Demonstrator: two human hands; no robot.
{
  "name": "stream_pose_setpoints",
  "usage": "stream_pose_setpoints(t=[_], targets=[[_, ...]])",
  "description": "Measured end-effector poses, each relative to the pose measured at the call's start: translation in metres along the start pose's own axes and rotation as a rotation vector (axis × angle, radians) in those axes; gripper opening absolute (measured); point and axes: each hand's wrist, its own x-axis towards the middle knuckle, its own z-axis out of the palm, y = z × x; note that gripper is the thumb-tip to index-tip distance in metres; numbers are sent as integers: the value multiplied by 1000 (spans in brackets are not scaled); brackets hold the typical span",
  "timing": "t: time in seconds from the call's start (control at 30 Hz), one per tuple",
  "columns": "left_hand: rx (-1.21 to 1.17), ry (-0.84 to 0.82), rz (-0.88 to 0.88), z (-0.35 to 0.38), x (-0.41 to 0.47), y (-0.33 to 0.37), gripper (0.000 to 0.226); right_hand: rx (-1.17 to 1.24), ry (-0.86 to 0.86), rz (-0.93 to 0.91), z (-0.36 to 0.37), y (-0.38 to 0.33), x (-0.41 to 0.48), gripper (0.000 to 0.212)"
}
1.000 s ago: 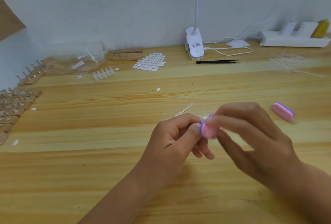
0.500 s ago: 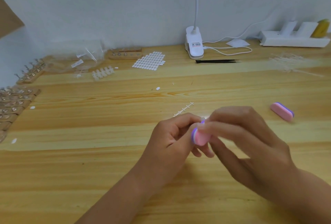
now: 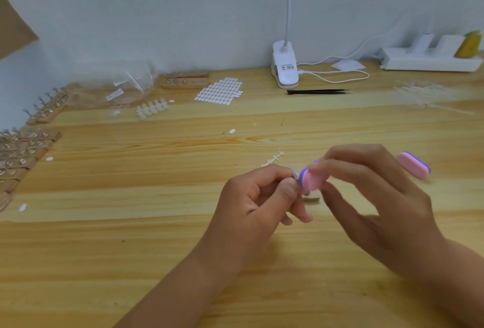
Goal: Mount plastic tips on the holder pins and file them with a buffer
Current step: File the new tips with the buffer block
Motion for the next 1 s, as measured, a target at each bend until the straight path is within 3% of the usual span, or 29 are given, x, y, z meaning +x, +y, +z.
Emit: stream_pose_setpoints(t=[0.13, 0.33, 0.53, 1.0], targets=[[-8, -5, 19, -1, 0, 0, 13, 19, 10, -80, 9, -11, -3, 27], [-82, -11, -12, -2, 1, 1, 20, -86, 90, 129, -9, 15, 4, 27], [-89, -26, 11, 1, 2, -1, 13, -6, 54, -82, -2, -7, 1, 29], [-166, 90, -8, -1, 1, 3, 13, -59, 79, -41, -4, 4, 2, 28]])
